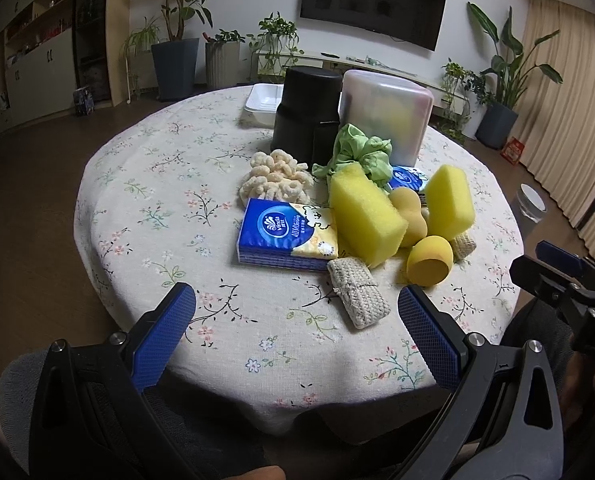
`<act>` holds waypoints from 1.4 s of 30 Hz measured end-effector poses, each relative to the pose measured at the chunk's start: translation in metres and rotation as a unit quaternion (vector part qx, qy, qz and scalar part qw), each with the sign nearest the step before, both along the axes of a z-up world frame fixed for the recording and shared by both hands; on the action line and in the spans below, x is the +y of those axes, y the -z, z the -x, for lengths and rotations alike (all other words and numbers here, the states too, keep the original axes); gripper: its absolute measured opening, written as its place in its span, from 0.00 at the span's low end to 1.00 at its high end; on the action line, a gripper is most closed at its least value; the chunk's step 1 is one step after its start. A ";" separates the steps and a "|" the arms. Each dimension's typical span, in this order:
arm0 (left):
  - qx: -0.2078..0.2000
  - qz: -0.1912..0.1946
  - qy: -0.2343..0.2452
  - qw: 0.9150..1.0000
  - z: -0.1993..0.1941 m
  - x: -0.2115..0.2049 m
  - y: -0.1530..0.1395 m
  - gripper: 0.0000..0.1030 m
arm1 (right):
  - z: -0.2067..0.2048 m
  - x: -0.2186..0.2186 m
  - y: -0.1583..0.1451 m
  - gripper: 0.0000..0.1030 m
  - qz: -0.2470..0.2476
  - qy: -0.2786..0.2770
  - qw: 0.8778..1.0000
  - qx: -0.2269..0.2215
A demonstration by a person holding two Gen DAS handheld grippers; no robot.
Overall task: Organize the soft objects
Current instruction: 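Grasp the beige knitted pad with the left tool while the right tool grasps the knitted sock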
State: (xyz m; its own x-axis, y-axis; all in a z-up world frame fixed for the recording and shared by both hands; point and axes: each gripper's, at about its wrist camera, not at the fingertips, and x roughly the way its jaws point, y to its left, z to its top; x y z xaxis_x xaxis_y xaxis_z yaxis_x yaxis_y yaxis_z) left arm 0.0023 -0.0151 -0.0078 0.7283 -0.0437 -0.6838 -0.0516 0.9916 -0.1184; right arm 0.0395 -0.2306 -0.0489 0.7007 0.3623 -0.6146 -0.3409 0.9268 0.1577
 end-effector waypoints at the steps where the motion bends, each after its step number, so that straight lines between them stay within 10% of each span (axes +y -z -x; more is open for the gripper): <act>1: 0.001 0.002 -0.001 1.000 0.000 0.001 0.000 1.00 | -0.001 0.000 0.001 0.95 0.000 0.000 1.000 0.002; 15: 0.032 -0.005 0.025 0.999 -0.014 -0.004 0.015 1.00 | -0.020 0.007 0.005 0.95 0.013 -0.009 1.000 0.015; 42: 0.126 -0.044 -0.005 0.991 -0.056 -0.036 0.041 0.98 | -0.097 0.002 0.038 0.65 0.052 0.000 0.991 0.127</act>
